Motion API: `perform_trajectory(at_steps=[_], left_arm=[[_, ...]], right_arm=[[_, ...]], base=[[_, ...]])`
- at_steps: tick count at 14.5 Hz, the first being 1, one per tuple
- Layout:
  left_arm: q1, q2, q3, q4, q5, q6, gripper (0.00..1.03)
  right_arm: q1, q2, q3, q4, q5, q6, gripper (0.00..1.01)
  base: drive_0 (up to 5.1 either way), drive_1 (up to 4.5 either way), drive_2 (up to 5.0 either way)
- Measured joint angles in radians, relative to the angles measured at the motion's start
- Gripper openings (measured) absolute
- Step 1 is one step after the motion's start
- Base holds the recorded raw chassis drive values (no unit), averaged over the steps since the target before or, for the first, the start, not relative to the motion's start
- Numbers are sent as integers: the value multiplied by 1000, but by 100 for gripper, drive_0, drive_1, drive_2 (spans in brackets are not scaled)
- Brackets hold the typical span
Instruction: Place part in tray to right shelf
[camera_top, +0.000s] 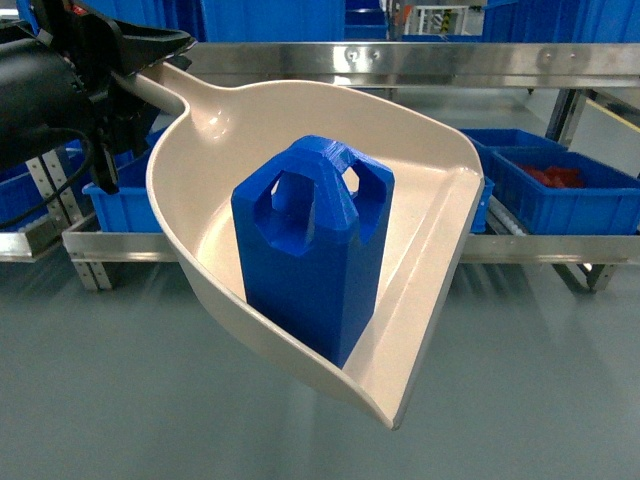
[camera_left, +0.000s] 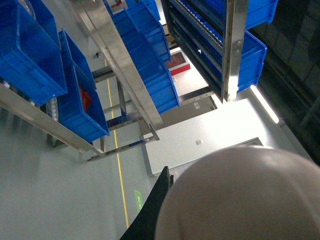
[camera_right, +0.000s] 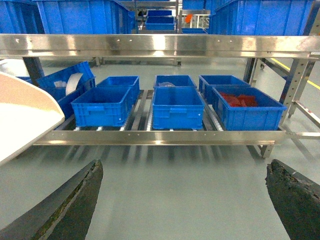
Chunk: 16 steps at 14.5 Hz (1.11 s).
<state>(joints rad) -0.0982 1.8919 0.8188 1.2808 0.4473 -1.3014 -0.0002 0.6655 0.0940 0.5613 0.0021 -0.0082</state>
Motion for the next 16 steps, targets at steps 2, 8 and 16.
perform_trajectory(at_steps=[2, 8, 16], left_arm=[[0, 0, 0, 0, 0, 0, 12], [2, 0, 0, 0, -1, 0, 12], [2, 0, 0, 0, -1, 0, 12]], right_arm=[[0, 0, 0, 1, 0, 0, 98], [0, 0, 0, 0, -2, 0, 98], [0, 0, 0, 0, -2, 0, 98]], base=[[0, 0, 0], [0, 0, 0], [0, 0, 0]])
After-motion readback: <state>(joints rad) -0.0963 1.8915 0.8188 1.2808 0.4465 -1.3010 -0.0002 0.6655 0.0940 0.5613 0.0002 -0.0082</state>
